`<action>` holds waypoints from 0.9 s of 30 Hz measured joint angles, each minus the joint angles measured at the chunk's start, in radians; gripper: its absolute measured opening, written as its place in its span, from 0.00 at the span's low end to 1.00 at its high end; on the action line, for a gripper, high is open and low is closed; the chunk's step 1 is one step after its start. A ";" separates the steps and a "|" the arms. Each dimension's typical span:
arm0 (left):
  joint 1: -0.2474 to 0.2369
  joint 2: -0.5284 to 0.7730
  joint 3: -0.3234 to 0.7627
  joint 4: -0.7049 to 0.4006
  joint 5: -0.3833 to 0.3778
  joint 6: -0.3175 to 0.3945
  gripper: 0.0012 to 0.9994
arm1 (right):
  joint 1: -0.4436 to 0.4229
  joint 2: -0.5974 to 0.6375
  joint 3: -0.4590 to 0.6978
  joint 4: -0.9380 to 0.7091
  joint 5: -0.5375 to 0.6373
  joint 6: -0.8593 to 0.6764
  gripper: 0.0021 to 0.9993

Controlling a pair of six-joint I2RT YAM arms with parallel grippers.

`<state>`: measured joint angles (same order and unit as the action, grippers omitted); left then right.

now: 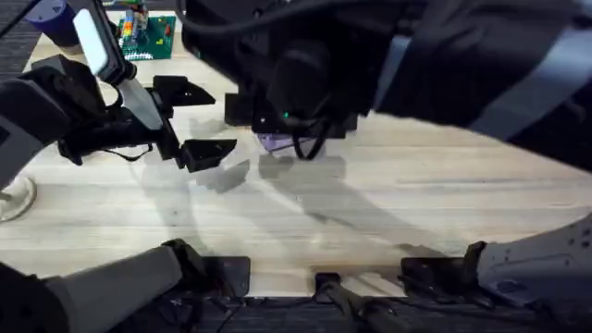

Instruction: Unzip the bag, pick up the pens from the table one at a time and place them inside, then zip the bag closed.

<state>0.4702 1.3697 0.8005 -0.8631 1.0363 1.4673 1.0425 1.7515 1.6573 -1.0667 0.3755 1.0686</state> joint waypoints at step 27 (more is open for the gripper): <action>0.000 0.000 0.000 -0.001 0.000 0.000 0.99 | 0.064 0.001 -0.197 0.341 0.055 0.111 1.00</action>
<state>0.4702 1.3697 0.8005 -0.8639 1.0363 1.4673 1.1069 1.7526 1.4601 -0.7256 0.4301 1.1794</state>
